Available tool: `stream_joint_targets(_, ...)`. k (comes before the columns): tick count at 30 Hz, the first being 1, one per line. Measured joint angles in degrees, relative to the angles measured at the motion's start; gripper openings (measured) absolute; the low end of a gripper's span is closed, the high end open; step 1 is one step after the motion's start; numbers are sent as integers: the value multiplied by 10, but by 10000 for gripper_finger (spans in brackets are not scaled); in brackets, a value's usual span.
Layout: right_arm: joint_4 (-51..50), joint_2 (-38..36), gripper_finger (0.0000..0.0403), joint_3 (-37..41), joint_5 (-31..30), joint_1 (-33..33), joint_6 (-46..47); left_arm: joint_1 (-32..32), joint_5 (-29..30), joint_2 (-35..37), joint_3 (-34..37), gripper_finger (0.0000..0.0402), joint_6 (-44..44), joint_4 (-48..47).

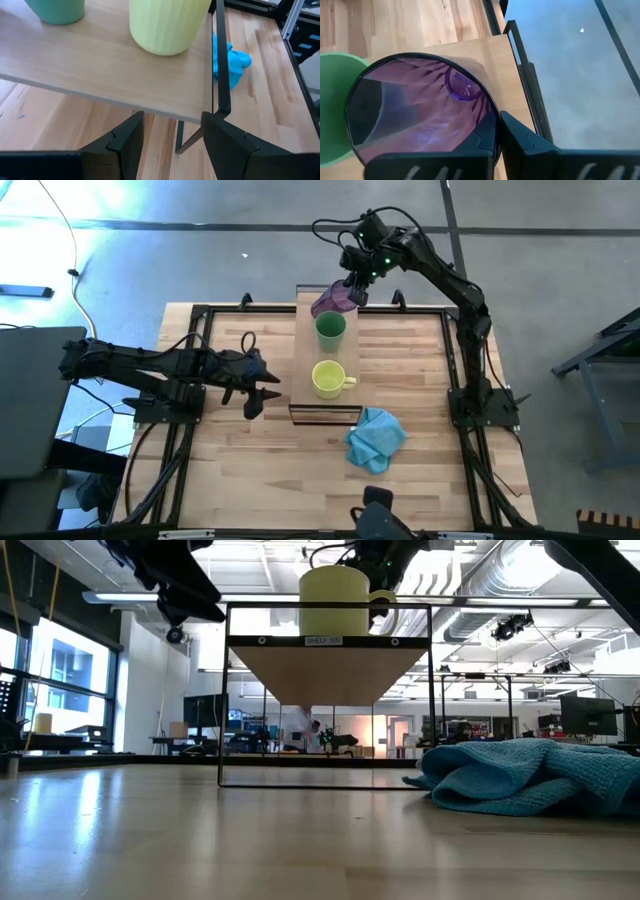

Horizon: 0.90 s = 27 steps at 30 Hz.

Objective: Stack small to large cups/mugs on shelf
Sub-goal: Put the violet cup on the shelf

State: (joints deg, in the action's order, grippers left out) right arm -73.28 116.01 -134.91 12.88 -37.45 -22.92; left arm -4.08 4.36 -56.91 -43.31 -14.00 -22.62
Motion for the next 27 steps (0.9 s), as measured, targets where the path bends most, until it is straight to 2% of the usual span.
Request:
stream_joint_targets(10,-15,-5,0,0,-24,0,-8,0,7,0,0,184,0,-7)
stream_joint_targets(17,-33,-45,0,0,-39,-3,-18,0,9,0,0,184,-8,-7)
stream_joint_targets(22,-95,-77,0,-1,-42,-12,-15,0,9,0,0,184,-9,-4)
stream_joint_targets(25,-163,-87,0,-1,-72,-16,0,0,9,0,0,184,-11,-2)
stream_joint_targets(27,-172,-90,0,1,-89,-17,19,0,9,0,0,184,-13,0)
